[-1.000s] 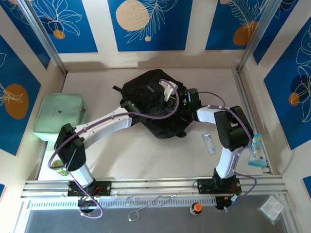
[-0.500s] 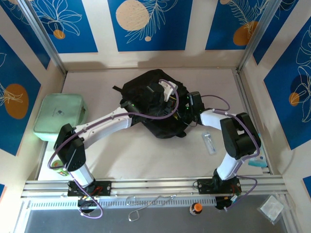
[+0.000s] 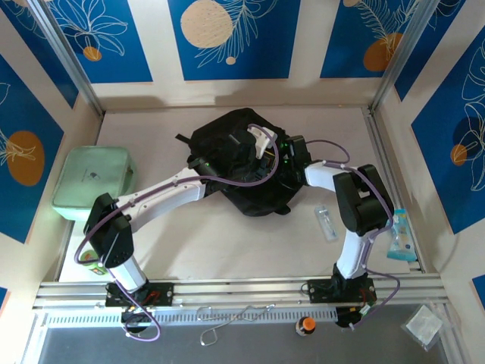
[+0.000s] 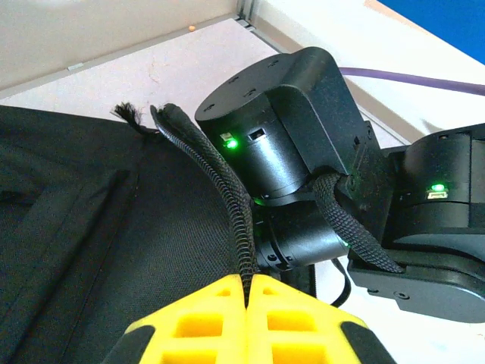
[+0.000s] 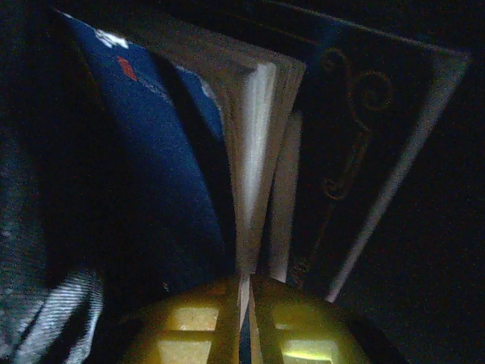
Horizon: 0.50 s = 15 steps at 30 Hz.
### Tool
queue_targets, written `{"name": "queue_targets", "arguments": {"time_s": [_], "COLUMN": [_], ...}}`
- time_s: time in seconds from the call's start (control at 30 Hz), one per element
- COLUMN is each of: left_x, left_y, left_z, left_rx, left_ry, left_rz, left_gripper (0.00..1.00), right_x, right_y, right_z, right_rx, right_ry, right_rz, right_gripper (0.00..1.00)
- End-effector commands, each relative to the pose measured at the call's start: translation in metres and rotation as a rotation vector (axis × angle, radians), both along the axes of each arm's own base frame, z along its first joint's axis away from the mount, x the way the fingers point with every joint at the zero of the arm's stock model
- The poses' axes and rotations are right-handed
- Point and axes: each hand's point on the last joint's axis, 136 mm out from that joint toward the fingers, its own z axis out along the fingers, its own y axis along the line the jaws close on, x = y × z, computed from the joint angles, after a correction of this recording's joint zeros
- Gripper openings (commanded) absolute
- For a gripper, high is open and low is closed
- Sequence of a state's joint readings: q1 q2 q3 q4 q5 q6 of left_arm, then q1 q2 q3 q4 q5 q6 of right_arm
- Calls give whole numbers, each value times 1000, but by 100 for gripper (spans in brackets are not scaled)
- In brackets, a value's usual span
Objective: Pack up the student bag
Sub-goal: Place the book in the student bag, then close the student bag at the top-center of the table.
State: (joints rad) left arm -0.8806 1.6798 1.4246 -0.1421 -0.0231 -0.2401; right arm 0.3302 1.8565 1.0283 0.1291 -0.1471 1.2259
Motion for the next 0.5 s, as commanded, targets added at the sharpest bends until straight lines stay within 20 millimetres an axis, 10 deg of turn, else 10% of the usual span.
{"name": "queue_targets", "arguments": {"time_s": [0.0, 0.47], "left_x": [-2, 3], "left_y": [3, -8], "left_z": [26, -4], "left_rx": [-71, -53], "left_ry": [-20, 74], "left_rz": [3, -35], "left_gripper": [0, 0], "right_x": [-7, -97], "right_y": [2, -105], "right_z": [10, 75], "right_rx": [6, -219], "right_ry": [-34, -153], "right_rz": [27, -134], "right_gripper": [13, 45]}}
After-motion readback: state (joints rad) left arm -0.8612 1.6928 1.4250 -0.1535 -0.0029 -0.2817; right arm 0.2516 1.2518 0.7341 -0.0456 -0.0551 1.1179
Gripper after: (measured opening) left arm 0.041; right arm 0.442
